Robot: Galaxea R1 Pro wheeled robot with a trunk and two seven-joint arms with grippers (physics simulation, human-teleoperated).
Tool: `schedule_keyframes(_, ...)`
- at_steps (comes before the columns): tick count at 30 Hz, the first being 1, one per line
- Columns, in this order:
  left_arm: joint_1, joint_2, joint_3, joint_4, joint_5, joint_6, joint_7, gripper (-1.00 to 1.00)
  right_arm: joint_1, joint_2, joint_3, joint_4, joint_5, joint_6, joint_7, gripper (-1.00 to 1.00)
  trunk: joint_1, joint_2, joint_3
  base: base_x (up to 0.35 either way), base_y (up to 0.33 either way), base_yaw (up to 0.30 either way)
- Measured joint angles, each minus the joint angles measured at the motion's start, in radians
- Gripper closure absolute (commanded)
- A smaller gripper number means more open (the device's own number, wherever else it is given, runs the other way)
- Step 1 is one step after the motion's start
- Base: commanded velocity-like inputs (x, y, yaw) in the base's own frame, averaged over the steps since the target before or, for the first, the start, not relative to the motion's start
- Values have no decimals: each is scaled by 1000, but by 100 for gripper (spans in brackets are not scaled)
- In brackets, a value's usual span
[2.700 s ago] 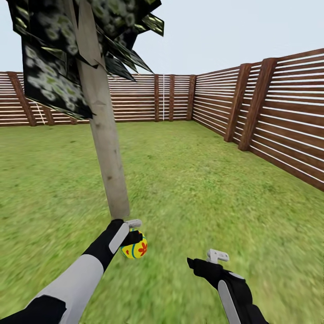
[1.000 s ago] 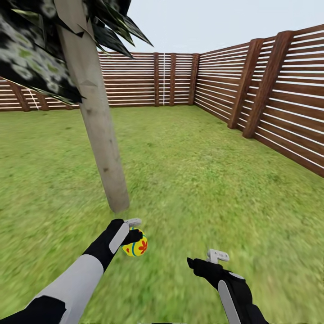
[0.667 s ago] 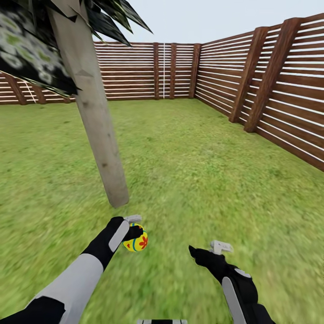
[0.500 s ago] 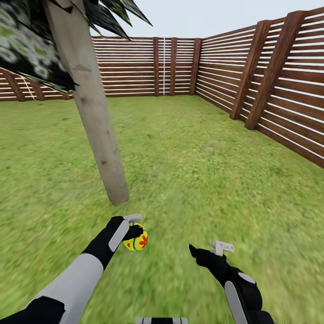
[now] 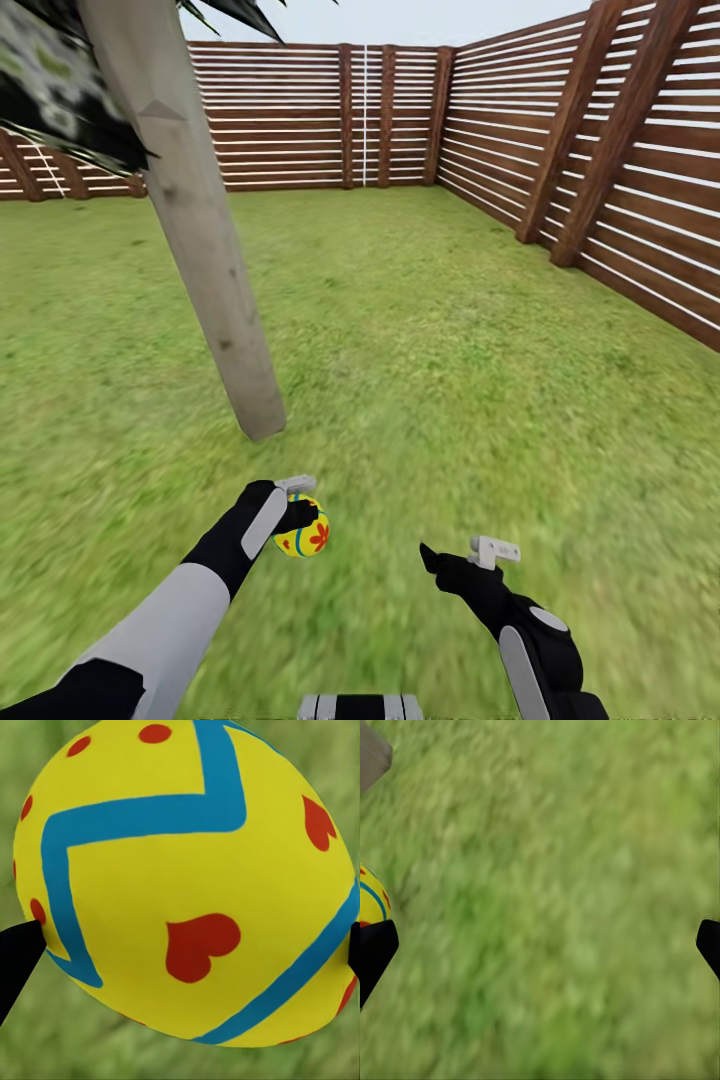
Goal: Take the three Easter eggs out of the wicker basket on the lawn in the garden, then place them on the lawn next to a single tree (choose any tree) so that all three eggs are next to the same tree and none are left in the basket.
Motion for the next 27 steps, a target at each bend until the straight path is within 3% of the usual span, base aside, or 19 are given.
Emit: schedule_keyframes(27,1,0,-2,-43,-3,-24,1,100,0,1,3,3,2,0,-1,-100,12,-6,-104,0,0,0)
